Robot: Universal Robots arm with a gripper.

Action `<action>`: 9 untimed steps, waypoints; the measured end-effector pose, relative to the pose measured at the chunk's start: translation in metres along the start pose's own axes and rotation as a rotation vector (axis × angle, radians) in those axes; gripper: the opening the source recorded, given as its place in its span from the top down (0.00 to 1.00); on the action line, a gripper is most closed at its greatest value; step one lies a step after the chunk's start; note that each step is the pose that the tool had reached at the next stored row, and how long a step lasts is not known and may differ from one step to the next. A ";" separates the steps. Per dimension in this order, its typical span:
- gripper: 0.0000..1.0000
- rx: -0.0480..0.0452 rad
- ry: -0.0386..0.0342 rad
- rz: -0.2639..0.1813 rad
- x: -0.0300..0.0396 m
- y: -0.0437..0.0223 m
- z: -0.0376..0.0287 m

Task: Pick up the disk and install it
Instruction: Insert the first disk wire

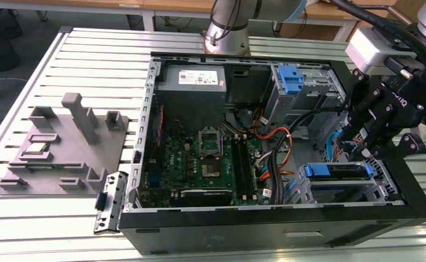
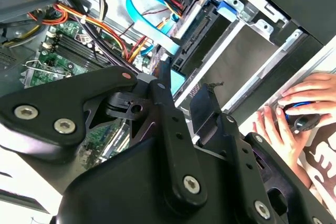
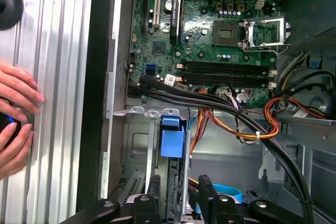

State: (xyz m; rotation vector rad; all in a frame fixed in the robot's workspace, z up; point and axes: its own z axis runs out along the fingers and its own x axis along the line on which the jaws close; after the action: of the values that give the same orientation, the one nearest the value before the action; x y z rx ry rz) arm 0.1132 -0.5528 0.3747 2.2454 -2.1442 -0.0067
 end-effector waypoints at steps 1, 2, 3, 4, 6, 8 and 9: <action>0.58 0.0001 -0.0002 0.000 -0.0009 0.0000 0.0000; 0.58 0.0000 -0.0005 0.000 -0.0018 -0.0001 0.0001; 0.58 0.0001 -0.0010 0.000 -0.0041 -0.0002 0.0001; 0.58 0.0001 -0.0011 0.000 -0.0052 -0.0063 0.0003; 0.58 0.0001 -0.0011 0.000 -0.0051 -0.0099 0.0006; 0.58 0.0000 -0.0012 0.000 -0.0051 -0.0114 0.0021; 0.58 0.0001 -0.0010 0.000 -0.0051 -0.0124 0.0032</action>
State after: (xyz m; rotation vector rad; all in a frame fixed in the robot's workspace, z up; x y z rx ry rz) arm 0.1253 -0.5472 0.3710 2.2460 -2.1448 -0.0078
